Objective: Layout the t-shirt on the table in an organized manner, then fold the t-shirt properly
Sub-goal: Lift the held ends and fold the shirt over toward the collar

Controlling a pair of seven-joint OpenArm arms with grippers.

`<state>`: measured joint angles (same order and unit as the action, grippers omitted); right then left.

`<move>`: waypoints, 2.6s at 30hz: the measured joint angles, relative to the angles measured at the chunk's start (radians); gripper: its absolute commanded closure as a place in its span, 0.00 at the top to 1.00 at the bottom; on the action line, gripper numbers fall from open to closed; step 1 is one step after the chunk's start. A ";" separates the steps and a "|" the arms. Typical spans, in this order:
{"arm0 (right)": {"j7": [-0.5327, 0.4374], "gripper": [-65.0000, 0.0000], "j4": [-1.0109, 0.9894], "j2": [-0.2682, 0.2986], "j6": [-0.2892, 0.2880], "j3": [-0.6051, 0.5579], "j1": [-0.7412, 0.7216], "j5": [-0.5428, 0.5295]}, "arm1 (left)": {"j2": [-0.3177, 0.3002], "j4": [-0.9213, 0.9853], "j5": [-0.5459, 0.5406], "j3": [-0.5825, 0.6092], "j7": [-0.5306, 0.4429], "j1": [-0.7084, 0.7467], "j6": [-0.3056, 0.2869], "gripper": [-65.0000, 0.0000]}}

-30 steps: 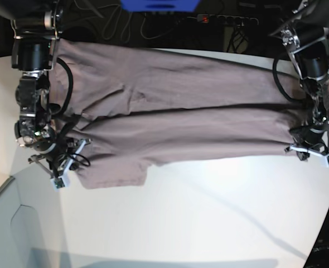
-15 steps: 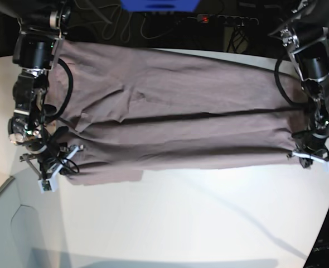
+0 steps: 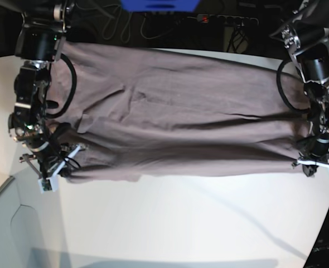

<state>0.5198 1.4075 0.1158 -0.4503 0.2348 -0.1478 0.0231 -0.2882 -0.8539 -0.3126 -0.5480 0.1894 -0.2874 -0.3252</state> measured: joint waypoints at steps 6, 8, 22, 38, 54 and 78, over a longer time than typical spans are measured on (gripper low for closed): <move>0.003 0.00 0.029 -0.017 0.000 -0.002 0.016 -0.002 | 0.003 0.000 0.000 0.000 0.001 0.007 0.000 0.00; 0.000 0.00 0.035 -0.016 0.000 -0.002 0.019 -0.002 | 0.003 0.000 0.000 -0.002 0.000 0.007 0.000 0.00; 0.003 0.00 0.035 -0.016 0.000 -0.001 0.039 -0.002 | 0.003 0.000 -0.006 -0.006 0.000 0.007 0.000 0.00; 0.002 0.00 0.067 -0.047 -0.002 0.001 0.093 0.001 | 0.006 -0.003 -0.006 -0.007 -0.007 0.032 0.001 0.00; 0.002 0.00 0.067 -0.052 -0.001 0.003 0.112 -0.001 | 0.006 -0.003 -0.006 -0.008 -0.007 0.043 0.001 0.00; 0.000 0.00 0.066 -0.052 -0.001 0.003 0.124 -0.001 | 0.006 0.003 -0.006 -0.008 -0.007 0.043 0.001 0.00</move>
<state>0.5201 1.4738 0.0639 -0.4515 0.2375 -0.0238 0.0223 -0.2825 -0.8509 -0.3191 -0.5556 0.1825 -0.2440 -0.3241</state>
